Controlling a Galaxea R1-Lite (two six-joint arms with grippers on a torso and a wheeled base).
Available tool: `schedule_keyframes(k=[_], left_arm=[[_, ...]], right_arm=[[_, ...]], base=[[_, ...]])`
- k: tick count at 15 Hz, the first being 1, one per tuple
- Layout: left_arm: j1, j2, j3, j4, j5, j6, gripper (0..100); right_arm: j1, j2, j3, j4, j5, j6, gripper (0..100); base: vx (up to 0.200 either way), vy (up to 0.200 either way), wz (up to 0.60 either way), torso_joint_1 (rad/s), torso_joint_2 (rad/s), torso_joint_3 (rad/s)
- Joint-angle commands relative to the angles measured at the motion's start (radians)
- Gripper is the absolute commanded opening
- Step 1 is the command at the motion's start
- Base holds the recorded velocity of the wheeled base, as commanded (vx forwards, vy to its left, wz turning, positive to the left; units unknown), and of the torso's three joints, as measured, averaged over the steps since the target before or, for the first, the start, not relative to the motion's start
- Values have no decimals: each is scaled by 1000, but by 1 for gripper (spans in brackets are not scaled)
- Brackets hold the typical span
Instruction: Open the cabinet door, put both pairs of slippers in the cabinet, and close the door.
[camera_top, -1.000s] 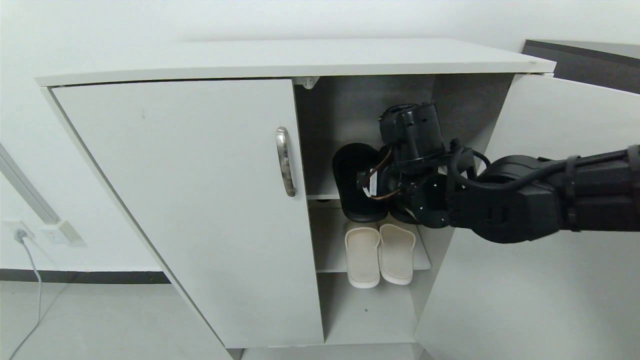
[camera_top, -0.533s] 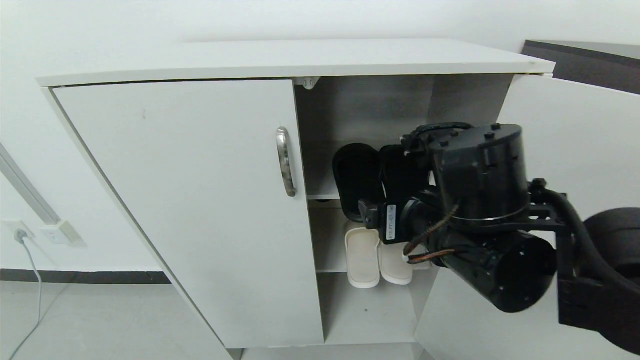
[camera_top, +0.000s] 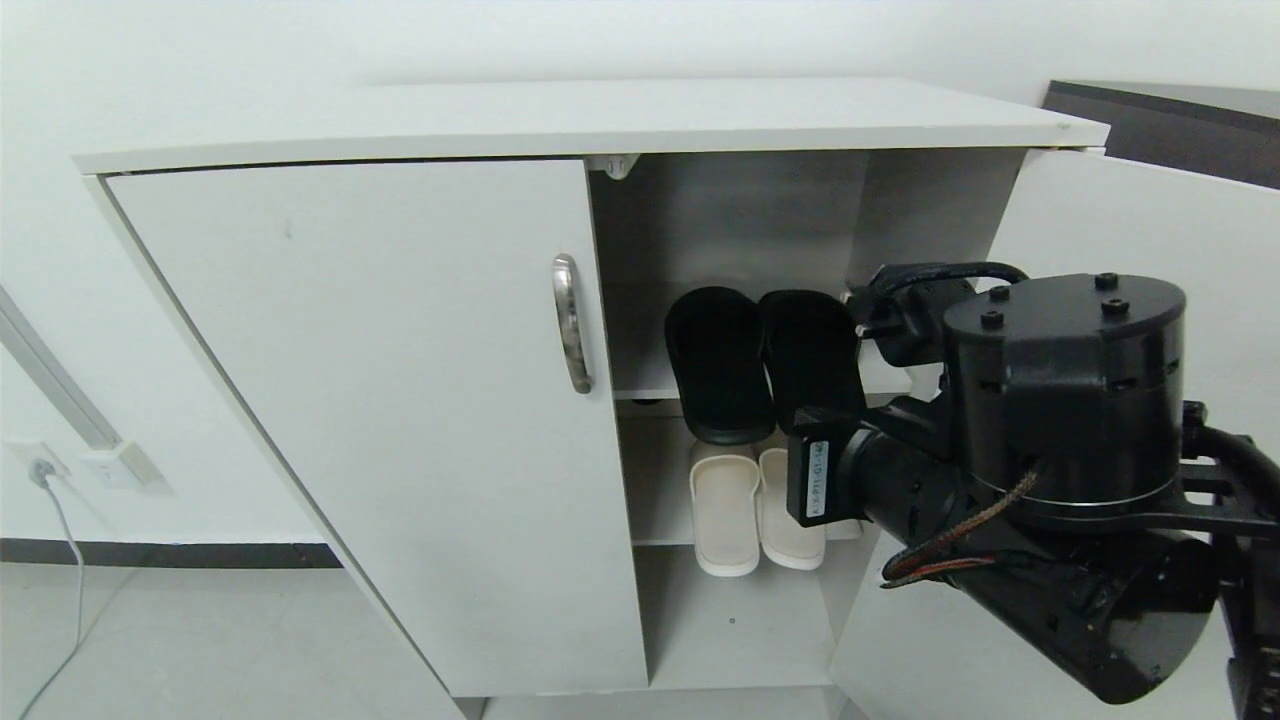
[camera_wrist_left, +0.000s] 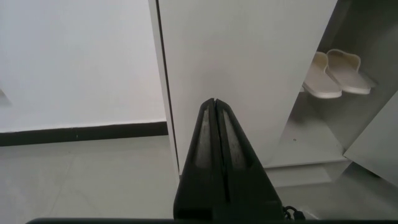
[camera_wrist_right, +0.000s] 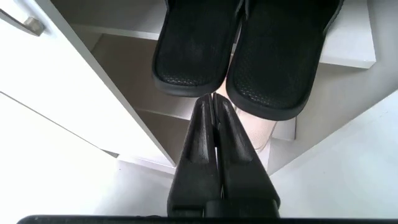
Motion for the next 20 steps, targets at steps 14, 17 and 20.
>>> schedule_keyframes(k=[14,17,20], left_arm=[[0,1,0,0,-1,0,0],[0,1,0,0,-1,0,0],[0,1,-1,0,-1,0,0]], right_arm=[[1,13,16,-4,-4,-1,0],[1,13,17,-2,-4,-1,0],[1,13,24,-4,-4,-1,0]], base=[[-29,0,0,-1,0,0],[-200,0,0,6,4,4],[-200,0,0,1,4,-2]])
